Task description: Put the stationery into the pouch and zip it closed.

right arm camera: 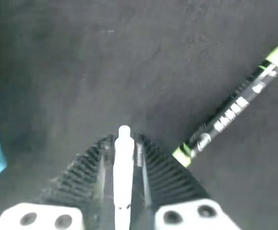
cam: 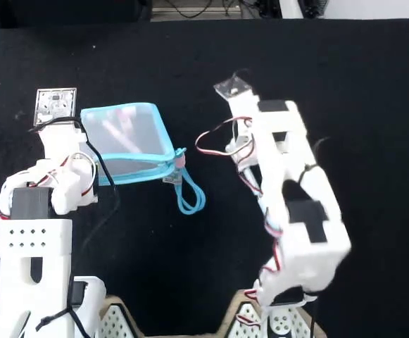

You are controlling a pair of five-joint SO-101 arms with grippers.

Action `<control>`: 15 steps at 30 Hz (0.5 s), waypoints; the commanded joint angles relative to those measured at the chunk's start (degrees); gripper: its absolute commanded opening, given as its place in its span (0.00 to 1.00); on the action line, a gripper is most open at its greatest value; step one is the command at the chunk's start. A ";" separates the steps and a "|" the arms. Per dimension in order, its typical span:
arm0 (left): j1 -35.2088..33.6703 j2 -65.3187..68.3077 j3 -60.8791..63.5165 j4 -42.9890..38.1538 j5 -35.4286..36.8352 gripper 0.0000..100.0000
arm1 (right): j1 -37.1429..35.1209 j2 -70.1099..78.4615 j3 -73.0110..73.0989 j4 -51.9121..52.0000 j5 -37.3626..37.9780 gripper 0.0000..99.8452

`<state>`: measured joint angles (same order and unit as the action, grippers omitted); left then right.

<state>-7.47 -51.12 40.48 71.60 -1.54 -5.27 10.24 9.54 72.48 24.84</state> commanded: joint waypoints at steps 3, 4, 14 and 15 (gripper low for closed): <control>-0.22 -0.62 -0.31 -0.26 -0.09 0.03 | -3.96 -19.30 -0.40 7.74 0.26 0.01; -0.22 -0.62 -0.31 -0.26 -0.09 0.03 | -4.84 -21.93 -0.40 8.53 -0.70 0.01; -0.22 -0.62 -0.31 -0.26 -0.09 0.03 | -15.21 -46.29 -0.66 13.01 -9.32 0.01; -0.22 -0.62 -0.31 -0.26 -0.09 0.03 | -16.26 -48.75 -0.75 13.01 -9.67 0.01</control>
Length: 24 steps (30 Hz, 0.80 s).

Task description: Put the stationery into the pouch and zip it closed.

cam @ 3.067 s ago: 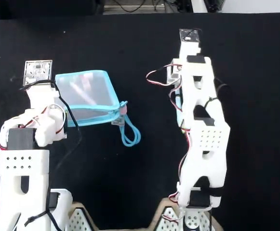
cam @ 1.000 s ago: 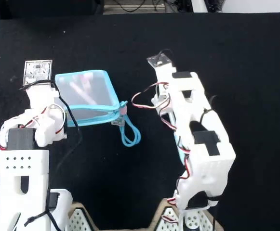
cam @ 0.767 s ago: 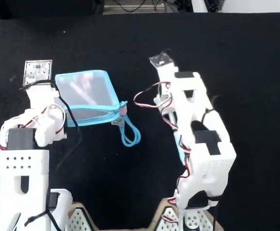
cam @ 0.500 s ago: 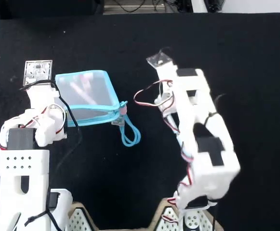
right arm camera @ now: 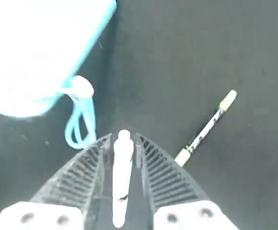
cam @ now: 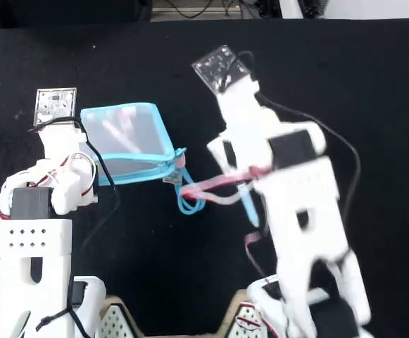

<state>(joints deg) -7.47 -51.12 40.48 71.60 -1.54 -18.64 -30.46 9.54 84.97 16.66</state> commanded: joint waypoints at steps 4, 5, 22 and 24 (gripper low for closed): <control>-0.22 -0.62 -0.31 -0.26 -0.09 0.03 | -7.47 -16.22 -0.48 0.00 -4.57 0.01; -0.22 -0.62 -0.31 -0.26 -0.09 0.03 | -8.70 -17.98 -0.75 0.00 -5.98 0.01; -0.22 -0.62 -0.22 -0.26 -0.09 0.03 | -24.18 -41.10 27.38 -38.51 -12.75 0.01; -0.22 -0.62 -0.22 -0.26 -0.09 0.03 | -24.44 -43.91 33.19 -44.84 -12.66 0.01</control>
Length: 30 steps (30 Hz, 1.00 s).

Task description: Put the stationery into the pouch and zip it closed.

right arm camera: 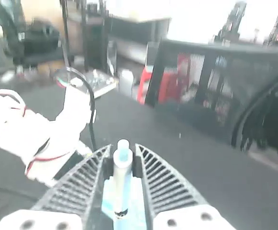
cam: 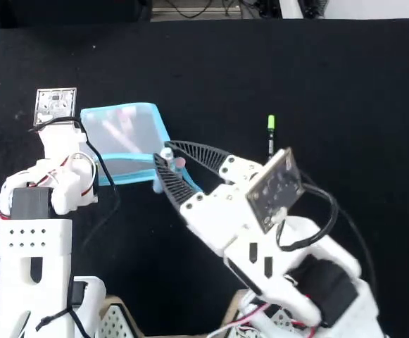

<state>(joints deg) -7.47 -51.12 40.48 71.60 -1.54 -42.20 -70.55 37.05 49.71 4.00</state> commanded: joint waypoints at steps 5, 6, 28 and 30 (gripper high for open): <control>-0.22 -0.62 -0.22 -0.26 -0.09 0.03 | -0.88 -9.27 14.90 -18.81 0.18 0.01; -0.22 -0.62 -0.22 -0.35 -0.09 0.03 | -0.88 -9.98 15.96 -20.04 0.26 0.01; -0.22 -0.62 -0.22 -0.26 -0.09 0.03 | -0.79 -10.07 38.02 -30.95 0.35 0.01; -0.22 -0.62 -0.22 -0.26 -0.09 0.03 | -0.88 -10.07 39.87 -30.95 0.35 0.01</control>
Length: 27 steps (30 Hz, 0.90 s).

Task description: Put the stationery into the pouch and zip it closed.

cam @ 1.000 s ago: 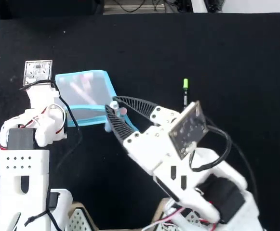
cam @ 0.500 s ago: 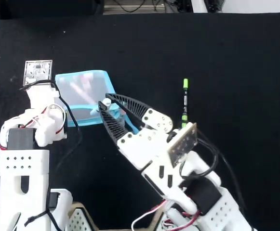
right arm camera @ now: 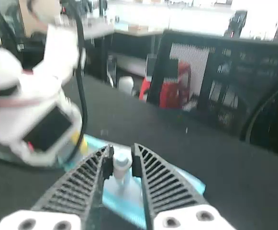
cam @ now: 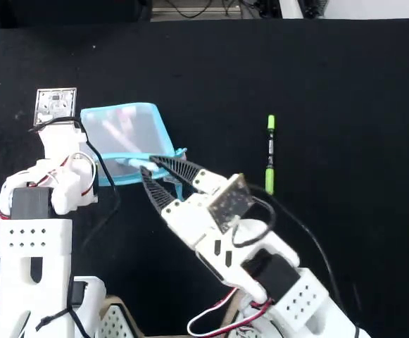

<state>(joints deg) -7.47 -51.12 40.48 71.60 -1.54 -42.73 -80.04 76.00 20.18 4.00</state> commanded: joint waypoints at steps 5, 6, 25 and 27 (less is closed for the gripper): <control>-0.22 -0.62 -0.22 -0.35 -0.09 0.03 | -2.55 0.04 2.95 -1.41 0.44 0.01; -0.22 -0.62 -0.22 -0.35 -0.09 0.03 | -2.90 0.04 3.03 -1.41 0.44 0.01; -0.22 -0.62 -0.22 -0.26 -0.09 0.03 | -2.90 12.79 -8.92 2.81 0.26 0.14; -0.22 -0.62 -0.22 -0.26 -0.09 0.03 | -2.20 12.79 -12.18 8.09 0.26 0.13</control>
<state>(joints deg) -7.47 -51.12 40.48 71.60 -1.54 -45.10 -67.56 71.08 22.90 4.79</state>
